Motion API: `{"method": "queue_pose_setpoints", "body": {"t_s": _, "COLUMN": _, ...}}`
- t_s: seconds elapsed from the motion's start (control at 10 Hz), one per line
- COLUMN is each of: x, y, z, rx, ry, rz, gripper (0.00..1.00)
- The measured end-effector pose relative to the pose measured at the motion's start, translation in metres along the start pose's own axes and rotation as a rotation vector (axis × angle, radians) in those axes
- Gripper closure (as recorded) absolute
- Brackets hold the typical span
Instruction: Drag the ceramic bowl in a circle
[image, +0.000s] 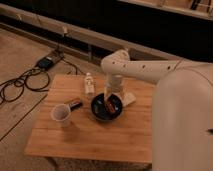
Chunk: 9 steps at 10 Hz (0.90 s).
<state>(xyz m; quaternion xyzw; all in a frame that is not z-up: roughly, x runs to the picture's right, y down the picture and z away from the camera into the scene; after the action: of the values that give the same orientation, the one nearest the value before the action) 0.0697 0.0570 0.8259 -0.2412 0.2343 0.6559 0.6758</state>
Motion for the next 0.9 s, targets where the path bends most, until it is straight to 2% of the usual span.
{"method": "queue_pose_setpoints", "body": {"t_s": 0.3, "x": -0.01, "y": -0.036, "z": 0.02, "rx": -0.016, "ry": -0.002, "rz": 0.048, "gripper": 0.35}}
{"method": "queue_pose_setpoints", "body": {"t_s": 0.5, "x": -0.011, "y": -0.05, "z": 0.034, "rx": -0.036, "ry": 0.005, "rz": 0.072, "gripper": 0.35}}
{"method": "queue_pose_setpoints", "body": {"t_s": 0.9, "x": -0.001, "y": -0.053, "z": 0.069, "rx": -0.093, "ry": 0.058, "rz": 0.082, "gripper": 0.35}}
